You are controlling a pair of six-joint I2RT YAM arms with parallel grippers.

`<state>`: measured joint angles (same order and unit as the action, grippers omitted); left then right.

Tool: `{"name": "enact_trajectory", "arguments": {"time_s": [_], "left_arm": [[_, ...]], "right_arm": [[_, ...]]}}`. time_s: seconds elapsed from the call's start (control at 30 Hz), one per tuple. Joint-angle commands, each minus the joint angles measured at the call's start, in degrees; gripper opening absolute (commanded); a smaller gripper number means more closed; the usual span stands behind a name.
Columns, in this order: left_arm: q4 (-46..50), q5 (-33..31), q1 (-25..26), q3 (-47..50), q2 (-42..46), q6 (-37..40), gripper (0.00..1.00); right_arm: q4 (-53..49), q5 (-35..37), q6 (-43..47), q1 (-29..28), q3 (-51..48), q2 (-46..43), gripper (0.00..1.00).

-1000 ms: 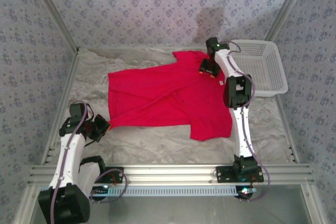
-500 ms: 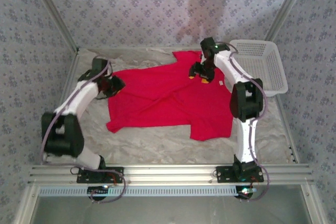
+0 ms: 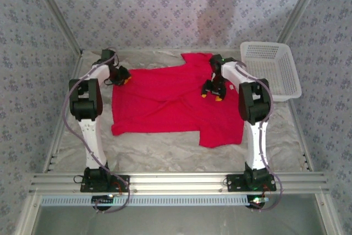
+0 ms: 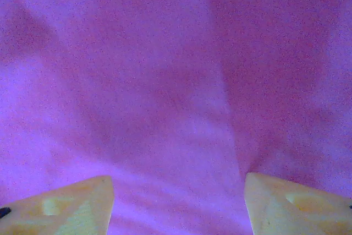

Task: Fold the inside-out t-shirt

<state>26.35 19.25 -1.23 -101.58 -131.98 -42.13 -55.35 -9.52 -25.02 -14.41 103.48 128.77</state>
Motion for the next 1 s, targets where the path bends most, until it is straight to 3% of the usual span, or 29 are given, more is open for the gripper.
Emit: {"name": "enact_trajectory", "arguments": {"time_s": [0.0, 0.2, 0.3, 0.37, 0.47, 0.67, 0.8, 0.97], "left_arm": [[5.9, -0.7, -3.0, -8.2, -6.9, 1.2, 0.22], [15.8, -0.3, -6.2, -29.6, -16.2, 3.3, 0.22], [20.2, -4.1, -6.4, -34.2, -14.2, 5.7, 0.22], [20.0, -6.9, -6.0, -30.4, -8.4, 7.2, 0.23], [16.0, -10.3, -4.8, -17.7, 3.8, 8.9, 0.25], [0.3, -5.9, 0.6, 18.4, 27.2, 6.1, 0.28], [-7.4, -2.2, 3.8, 37.5, 36.3, 2.4, 0.28], [-10.6, -1.8, 3.7, 50.1, 42.4, 1.4, 0.28]], "right_arm": [[0.0, 1.5, -1.6, -0.6, 9.6, 7.1, 0.66], [-8.1, -4.8, -3.2, -0.7, 39.5, 21.7, 0.66], [-13.6, -5.8, -1.4, -0.6, 45.2, 20.4, 0.66], [-13.9, -4.3, 0.9, -0.7, 36.8, 12.9, 0.67], [-7.3, -2.1, -0.1, -0.5, 12.7, -3.3, 0.70], [7.2, -1.2, -5.5, 3.2, -27.9, -30.1, 0.74], [10.9, -3.0, -6.8, 5.9, -40.9, -37.1, 0.75], [16.2, -3.6, -9.0, 6.6, -47.7, -38.7, 0.75]]}}
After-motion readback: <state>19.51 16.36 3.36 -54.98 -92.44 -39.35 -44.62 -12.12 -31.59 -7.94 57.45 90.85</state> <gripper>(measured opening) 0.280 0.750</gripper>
